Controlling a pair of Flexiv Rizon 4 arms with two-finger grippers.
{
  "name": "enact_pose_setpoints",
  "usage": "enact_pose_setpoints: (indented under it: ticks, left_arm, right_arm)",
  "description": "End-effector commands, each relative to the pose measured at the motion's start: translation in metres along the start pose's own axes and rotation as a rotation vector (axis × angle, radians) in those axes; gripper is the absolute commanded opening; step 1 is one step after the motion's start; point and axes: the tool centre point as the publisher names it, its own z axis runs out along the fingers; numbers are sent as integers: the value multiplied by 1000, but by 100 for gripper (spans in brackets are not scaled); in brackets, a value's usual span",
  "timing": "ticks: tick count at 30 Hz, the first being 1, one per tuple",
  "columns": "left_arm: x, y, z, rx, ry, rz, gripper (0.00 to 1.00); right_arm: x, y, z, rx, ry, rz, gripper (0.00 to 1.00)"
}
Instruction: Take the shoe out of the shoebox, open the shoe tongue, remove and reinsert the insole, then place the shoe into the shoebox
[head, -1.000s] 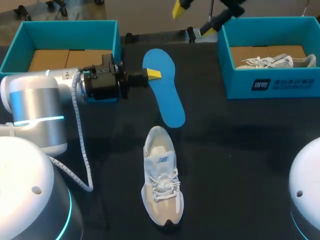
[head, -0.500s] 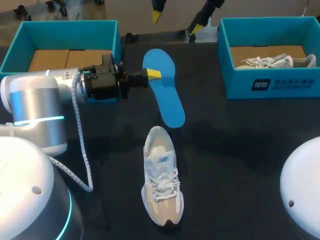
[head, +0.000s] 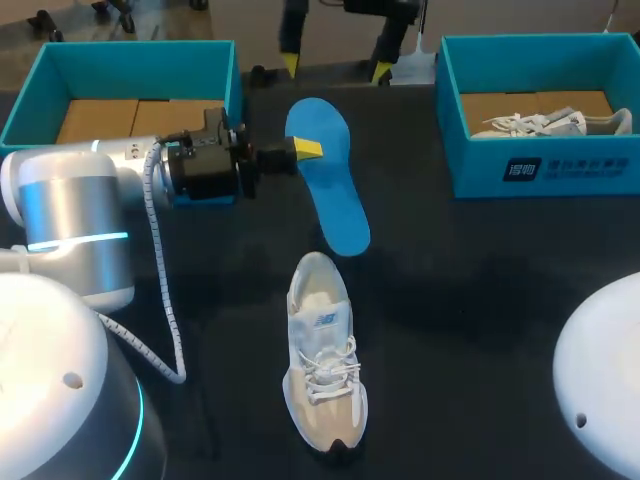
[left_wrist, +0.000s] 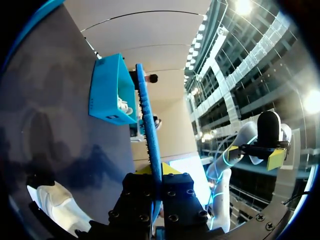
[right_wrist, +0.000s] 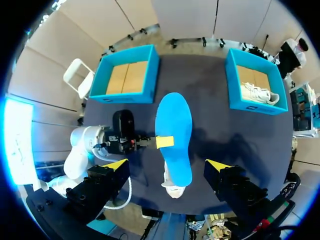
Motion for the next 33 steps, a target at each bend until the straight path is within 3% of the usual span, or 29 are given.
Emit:
enact_pose_setpoints:
  ticks: [1, 4, 14, 19, 23, 33]
  left_arm:
    - [0, 1, 1, 0, -1, 0, 0]
    - [0, 1, 1, 0, -1, 0, 0]
    - [0, 1, 1, 0, -1, 0, 0]
    - [0, 1, 1, 0, -1, 0, 0]
    - [0, 1, 1, 0, -1, 0, 0]
    - [0, 1, 1, 0, -1, 0, 0]
  right_arm:
    - [-4, -1, 3, 3, 64, 21, 100]
    - [-18, 2, 11, 32, 164, 56, 100]
    - [-46, 2, 23, -14, 536, 65, 100]
    - [-55, 6, 24, 7, 646, 113, 100]
    - [-60, 7, 24, -32, 754, 108, 100]
    - [-65, 9, 37, -2, 878, 192, 100]
